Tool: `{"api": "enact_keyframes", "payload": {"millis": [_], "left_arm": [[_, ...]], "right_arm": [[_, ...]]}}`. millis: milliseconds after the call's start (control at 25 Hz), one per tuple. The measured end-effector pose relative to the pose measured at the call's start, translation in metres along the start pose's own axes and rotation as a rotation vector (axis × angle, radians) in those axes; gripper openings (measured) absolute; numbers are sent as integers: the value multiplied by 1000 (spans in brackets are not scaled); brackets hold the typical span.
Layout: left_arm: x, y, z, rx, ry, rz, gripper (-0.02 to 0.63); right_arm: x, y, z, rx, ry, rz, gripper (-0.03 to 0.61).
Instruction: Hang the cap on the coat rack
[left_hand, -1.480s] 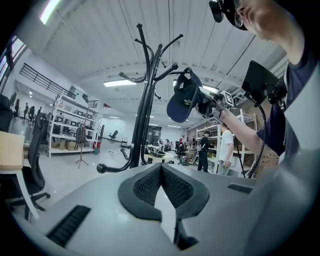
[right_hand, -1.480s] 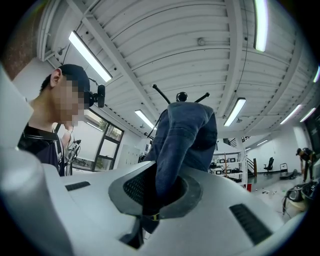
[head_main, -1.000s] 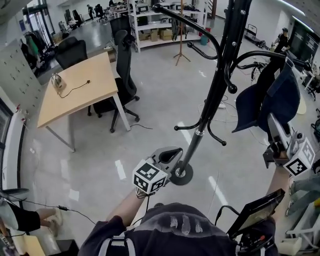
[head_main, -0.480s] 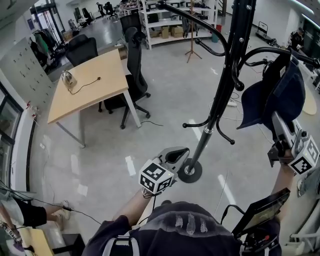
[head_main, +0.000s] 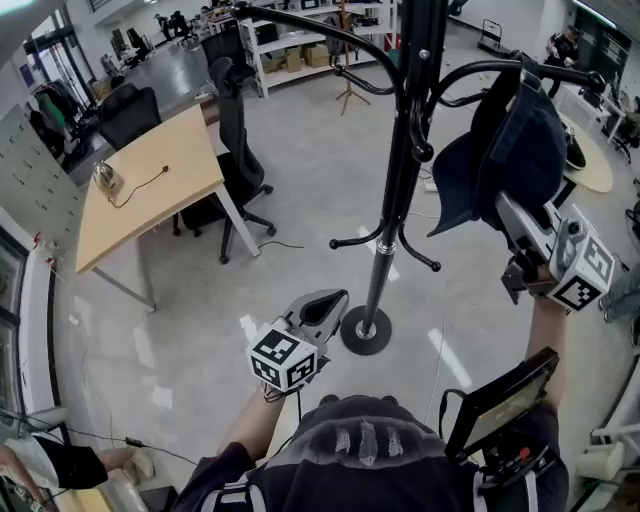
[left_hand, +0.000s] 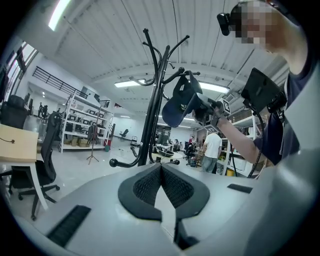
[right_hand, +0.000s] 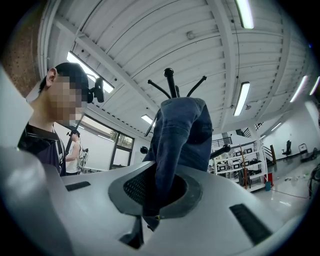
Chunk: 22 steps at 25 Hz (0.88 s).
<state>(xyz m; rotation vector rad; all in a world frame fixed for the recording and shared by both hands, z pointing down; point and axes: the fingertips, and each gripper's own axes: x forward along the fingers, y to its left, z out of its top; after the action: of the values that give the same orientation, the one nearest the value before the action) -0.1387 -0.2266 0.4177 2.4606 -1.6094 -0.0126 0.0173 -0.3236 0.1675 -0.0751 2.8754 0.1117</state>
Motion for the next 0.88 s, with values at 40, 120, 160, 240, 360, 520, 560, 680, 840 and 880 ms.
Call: {"api": "enact_keyframes", "payload": {"millis": [40,120,160,240,360,520,560,680,840,880], "left_arm": [[1,0,-1,-1,2,3,6],[3,-1,-1,-4,3,9,7],[3,-1,0,-6,2,14,6],[2,-1,4,-6,0,23,7],[2,-3,5,-6,-2,20,7],[4,-6,3,-8,-4,7,6],[5,-7,3,-9,-6,4,7],[7,-6,6,-14,-14,-2,7],[7,1,2,-22,-5,-2,7],[8,1,1,-24,-5,-5,7]], "right_arm": [[-1,-1,-2,4,1,0,12],[-2,-4,-4,11,9,1,12],[-2,-5,-3,14,12,4,12],[0,-6,-2,20,14,11,12],[2,-3,-2,25,20,14,12],[1,-2,-8,28,39,5,12],[0,-3,-8,30,42,4,12],[2,-6,-7,31,52,2,12],[9,-9,-14,45,52,0,12],[9,-10,-15,46,56,0,12]]}}
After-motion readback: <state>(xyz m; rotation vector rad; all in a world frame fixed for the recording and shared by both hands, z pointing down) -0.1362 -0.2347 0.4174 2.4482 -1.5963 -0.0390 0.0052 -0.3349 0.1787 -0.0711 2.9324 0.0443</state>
